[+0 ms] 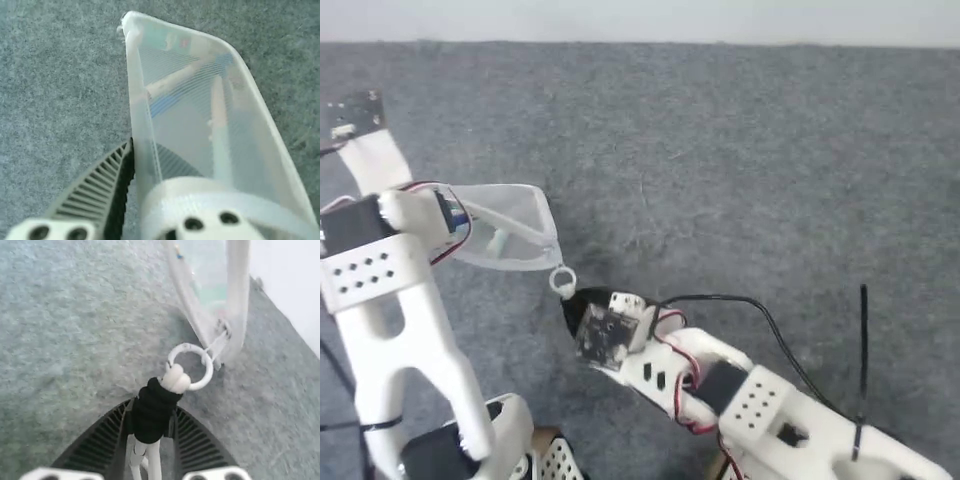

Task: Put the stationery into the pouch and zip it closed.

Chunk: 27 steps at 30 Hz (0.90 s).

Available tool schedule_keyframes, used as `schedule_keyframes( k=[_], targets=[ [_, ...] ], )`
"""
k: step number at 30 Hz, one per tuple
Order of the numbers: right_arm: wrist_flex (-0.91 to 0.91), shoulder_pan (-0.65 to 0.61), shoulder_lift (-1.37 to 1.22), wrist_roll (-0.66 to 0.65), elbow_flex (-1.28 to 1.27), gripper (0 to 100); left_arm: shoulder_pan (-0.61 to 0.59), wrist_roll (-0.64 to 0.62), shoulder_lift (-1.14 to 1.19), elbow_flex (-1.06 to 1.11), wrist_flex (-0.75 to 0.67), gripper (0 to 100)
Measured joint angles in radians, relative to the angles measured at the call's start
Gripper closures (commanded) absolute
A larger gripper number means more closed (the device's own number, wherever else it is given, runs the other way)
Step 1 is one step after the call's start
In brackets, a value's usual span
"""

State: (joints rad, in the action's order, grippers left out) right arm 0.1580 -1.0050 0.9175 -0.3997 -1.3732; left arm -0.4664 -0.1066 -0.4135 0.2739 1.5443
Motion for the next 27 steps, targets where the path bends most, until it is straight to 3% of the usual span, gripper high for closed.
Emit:
schedule_keyframes(
  k=[5,13,27],
  targets=[
    [0.002,-0.02,0.117,-0.008,-0.06,99.4,0.034,-0.002,-0.075,0.003,0.0,76],
    [0.077,-0.089,0.259,-0.011,-0.112,99.4,0.23,0.0,-0.265,0.055,0.0,76],
    [0.307,-0.132,0.646,-0.011,-0.155,99.4,0.503,0.216,-0.356,0.055,0.002,76]
  ],
)
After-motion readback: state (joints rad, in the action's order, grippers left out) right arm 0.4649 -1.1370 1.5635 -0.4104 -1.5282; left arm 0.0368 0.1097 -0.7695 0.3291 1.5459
